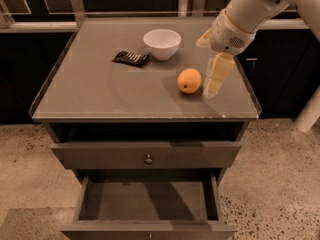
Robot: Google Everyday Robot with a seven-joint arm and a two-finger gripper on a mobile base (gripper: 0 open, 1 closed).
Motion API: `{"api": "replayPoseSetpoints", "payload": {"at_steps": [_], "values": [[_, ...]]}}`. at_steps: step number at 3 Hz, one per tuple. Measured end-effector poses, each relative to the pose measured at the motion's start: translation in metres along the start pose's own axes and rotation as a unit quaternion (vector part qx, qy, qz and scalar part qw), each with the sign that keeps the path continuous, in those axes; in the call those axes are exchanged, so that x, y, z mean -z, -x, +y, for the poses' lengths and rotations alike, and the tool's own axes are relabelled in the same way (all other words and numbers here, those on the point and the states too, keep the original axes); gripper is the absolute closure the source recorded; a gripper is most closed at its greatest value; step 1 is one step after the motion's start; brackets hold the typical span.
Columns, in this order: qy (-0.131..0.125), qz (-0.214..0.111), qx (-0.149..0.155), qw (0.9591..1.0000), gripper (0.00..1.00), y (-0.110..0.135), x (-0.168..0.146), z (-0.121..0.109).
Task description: Place orange into middle drawer
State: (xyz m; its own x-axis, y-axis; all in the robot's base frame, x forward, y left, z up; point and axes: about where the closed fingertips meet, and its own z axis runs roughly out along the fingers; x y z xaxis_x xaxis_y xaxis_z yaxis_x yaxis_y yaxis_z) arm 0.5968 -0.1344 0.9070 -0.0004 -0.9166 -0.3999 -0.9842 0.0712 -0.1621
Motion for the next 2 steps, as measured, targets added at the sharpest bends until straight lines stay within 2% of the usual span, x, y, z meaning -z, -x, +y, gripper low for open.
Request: {"api": "replayPoseSetpoints", "payload": {"at_steps": [1, 2], "values": [[0.003, -0.002, -0.001, 1.0000, 0.00, -0.0008, -0.0083, -0.0045], [-0.006, -0.013, -0.014, 0.9998, 0.00, -0.0021, -0.0096, 0.0030]]}}
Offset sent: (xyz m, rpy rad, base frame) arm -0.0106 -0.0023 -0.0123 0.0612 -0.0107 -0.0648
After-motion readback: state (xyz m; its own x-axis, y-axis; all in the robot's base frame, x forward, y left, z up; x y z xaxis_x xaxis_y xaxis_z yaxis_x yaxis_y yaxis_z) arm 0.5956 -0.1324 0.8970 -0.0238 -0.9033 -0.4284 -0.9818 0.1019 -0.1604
